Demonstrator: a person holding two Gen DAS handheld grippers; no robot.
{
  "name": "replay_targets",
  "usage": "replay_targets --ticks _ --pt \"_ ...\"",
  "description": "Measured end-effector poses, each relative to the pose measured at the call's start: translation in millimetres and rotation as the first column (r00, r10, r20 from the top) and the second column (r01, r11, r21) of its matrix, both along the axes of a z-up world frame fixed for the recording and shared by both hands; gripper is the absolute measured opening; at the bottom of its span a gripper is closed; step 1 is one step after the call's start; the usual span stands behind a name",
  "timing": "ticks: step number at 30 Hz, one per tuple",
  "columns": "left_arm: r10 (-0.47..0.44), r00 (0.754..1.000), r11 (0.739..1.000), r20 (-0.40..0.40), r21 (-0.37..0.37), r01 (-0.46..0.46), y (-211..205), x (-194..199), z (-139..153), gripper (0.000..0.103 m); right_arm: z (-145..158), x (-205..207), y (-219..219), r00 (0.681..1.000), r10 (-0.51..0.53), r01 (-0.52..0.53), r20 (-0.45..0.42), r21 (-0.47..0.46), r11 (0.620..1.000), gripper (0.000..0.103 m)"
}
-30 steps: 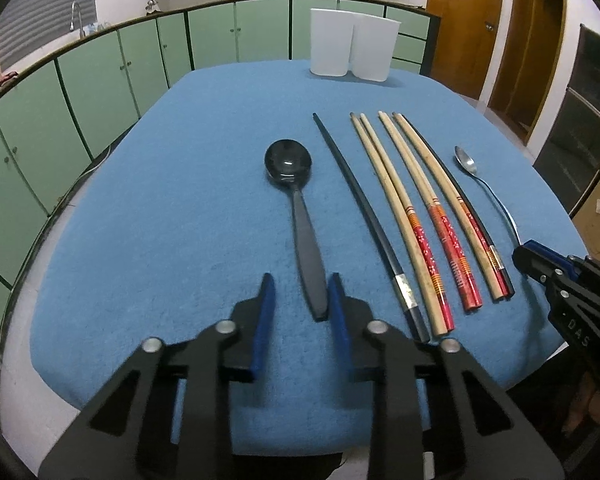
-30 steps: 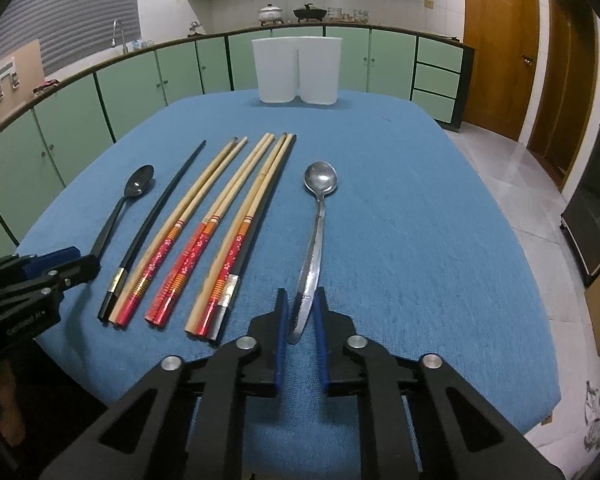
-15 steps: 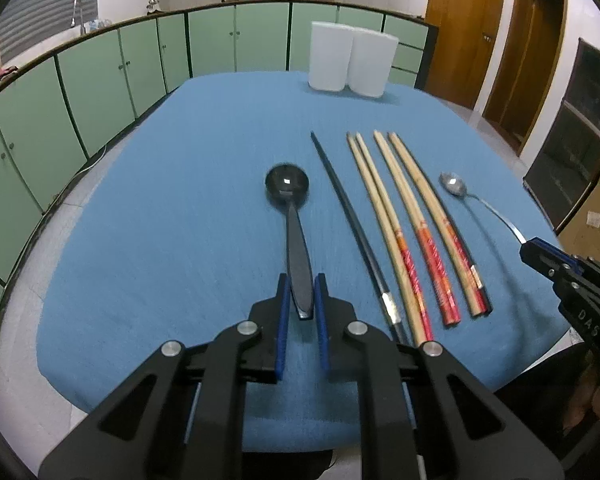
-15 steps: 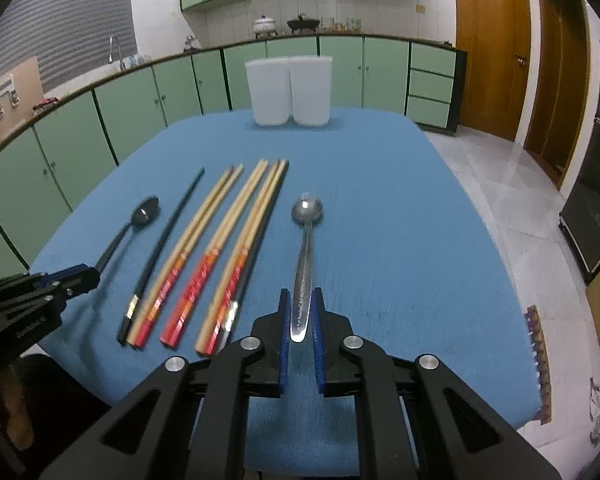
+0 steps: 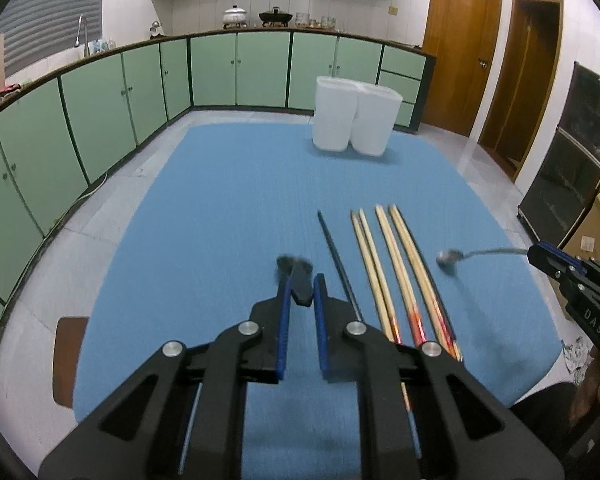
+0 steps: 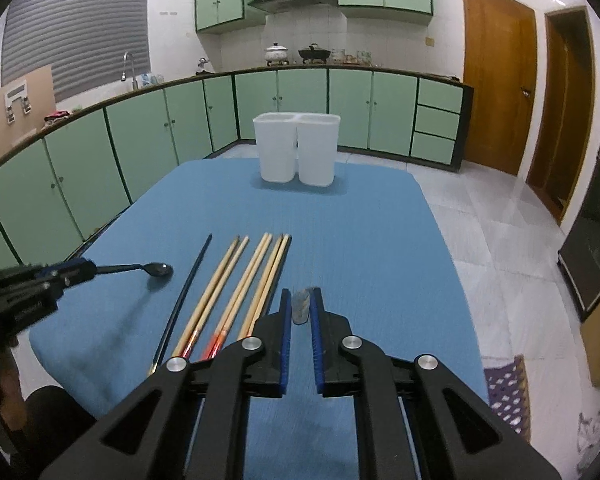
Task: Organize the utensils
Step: 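Lift both spoons and carry them over the white utensil holder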
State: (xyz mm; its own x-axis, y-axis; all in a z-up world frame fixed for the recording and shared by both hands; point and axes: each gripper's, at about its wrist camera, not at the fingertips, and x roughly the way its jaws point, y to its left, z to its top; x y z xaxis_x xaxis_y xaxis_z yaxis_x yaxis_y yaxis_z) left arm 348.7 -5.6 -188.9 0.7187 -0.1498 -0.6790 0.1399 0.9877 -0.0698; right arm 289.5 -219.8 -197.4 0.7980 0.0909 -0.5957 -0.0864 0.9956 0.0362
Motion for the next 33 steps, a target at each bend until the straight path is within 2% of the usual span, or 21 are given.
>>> replay_targets --ticks 16,20,23,26,33 --pt "-0.084 0.996 0.996 0.028 -0.004 0.084 -9 64 55 0.010 43 67 -20 0.992 0.085 -0.083 -0.089 0.029 0.996 0.009" --pt "-0.129 0.991 0.992 0.019 -0.007 0.129 -19 81 68 0.010 60 83 -24 0.988 0.112 -0.107 -0.107 0.053 0.993 0.009" --pt "-0.161 0.986 0.987 0.041 0.012 0.160 -29 98 83 0.010 78 100 -22 0.987 0.129 -0.125 -0.096 0.043 0.991 0.009" --pt "-0.176 0.982 0.984 0.063 0.016 0.176 -36 121 99 0.010 98 123 -20 0.988 0.135 -0.133 -0.078 0.031 0.991 0.009" --pt "-0.171 0.974 0.985 0.146 -0.003 0.173 -56 197 145 0.010 149 205 -21 0.992 0.126 -0.125 -0.026 0.058 0.991 0.009"
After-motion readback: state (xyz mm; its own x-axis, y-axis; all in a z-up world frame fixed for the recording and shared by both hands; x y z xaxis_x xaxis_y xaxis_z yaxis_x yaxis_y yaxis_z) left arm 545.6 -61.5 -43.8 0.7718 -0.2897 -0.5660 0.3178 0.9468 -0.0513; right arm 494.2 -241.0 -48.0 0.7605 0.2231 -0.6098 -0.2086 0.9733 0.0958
